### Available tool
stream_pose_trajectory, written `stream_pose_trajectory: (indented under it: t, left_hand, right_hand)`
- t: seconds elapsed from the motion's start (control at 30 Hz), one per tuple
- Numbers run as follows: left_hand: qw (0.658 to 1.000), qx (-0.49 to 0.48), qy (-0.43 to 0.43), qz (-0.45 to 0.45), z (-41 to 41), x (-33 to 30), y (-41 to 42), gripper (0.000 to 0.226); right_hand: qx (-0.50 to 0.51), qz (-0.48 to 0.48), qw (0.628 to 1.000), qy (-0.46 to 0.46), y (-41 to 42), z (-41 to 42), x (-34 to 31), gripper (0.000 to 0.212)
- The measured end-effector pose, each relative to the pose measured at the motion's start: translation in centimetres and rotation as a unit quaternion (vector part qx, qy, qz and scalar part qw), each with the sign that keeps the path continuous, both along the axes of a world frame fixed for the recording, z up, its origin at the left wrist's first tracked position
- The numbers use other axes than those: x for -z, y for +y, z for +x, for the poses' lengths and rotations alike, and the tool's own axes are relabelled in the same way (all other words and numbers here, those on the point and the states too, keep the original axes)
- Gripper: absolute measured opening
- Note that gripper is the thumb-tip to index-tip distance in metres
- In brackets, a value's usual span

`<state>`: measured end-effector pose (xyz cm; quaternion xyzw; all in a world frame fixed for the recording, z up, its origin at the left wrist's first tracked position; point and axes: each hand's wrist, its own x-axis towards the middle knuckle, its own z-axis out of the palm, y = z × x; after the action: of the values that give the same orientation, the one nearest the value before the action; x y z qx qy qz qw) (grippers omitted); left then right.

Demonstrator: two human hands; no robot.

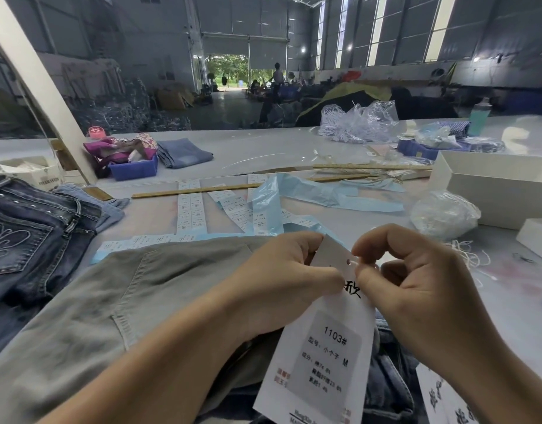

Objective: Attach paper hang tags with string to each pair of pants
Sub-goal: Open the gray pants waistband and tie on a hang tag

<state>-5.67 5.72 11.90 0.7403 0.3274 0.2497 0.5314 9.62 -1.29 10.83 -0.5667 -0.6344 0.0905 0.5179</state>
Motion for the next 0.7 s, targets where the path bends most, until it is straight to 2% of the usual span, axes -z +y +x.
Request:
stream_pose_trajectory:
  t: [0.17,0.4,0.57,0.7]
  left_hand:
    - [1.000,0.011,-0.016,-0.006,-0.09,-0.03,-0.16,0.019]
    - [0.982,0.049,-0.109,-0.147,-0.52,-0.47,0.37,0.032]
    - [0.993,0.022,-0.089,-0.073,-0.30,-0.27,0.28,0.005]
    - [0.996,-0.006,-0.077,-0.042,-0.21,-0.10,0.08,0.007]
  right_hand:
    - [0.004,-0.006,1.000,-0.008,0.14,-0.05,0.03,0.018]
    - [-0.013,-0.029,0.999,0.013,0.14,-0.01,0.21,0.018]
    - [-0.035,-0.030,0.999,0.000,0.13,-0.25,0.04,0.012]
    - [-0.034,-0.034,0.999,-0.024,0.20,-0.07,0.20,0.020]
